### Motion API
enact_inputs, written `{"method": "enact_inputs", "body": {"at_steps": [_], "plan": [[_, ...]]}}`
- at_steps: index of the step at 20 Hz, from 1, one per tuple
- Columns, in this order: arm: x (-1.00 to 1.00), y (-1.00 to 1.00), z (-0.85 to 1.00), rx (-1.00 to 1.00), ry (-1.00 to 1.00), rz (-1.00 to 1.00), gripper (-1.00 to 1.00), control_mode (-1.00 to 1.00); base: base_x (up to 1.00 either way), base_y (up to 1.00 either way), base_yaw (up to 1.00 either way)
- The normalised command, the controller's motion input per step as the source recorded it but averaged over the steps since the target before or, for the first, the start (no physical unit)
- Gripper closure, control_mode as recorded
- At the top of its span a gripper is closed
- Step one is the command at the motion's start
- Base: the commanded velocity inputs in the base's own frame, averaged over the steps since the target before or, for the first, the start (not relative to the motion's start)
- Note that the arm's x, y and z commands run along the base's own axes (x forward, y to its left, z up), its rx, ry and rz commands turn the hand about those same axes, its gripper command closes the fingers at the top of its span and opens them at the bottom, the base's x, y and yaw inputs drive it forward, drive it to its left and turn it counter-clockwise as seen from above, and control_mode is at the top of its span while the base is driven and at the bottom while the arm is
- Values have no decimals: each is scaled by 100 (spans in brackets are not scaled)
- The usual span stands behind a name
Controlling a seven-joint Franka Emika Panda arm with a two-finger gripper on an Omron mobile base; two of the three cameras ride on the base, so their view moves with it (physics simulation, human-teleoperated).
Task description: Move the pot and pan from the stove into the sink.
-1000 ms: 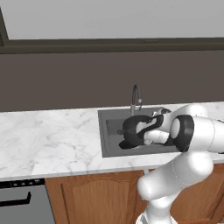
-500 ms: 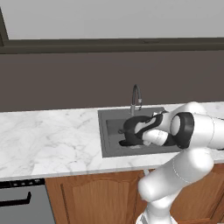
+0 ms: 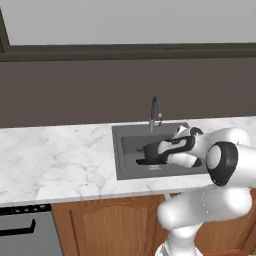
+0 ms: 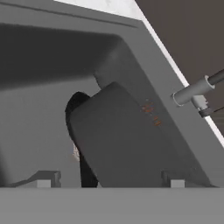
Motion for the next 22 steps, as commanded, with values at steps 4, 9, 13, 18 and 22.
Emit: {"method": "enact_inputs", "body": {"at_steps": [4, 9, 13, 18, 22], "plan": [[-9, 0, 100, 5, 0, 0, -100, -100, 0, 0, 0], [-15, 1, 100, 4, 0, 0, -100, -100, 0, 0, 0], [-39, 1, 100, 1, 0, 0, -100, -100, 0, 0, 0], [-86, -2, 83, 0, 0, 0, -100, -100, 0, 0, 0], [-100, -8, 67, 0, -2, 0, -100, -100, 0, 0, 0]]}}
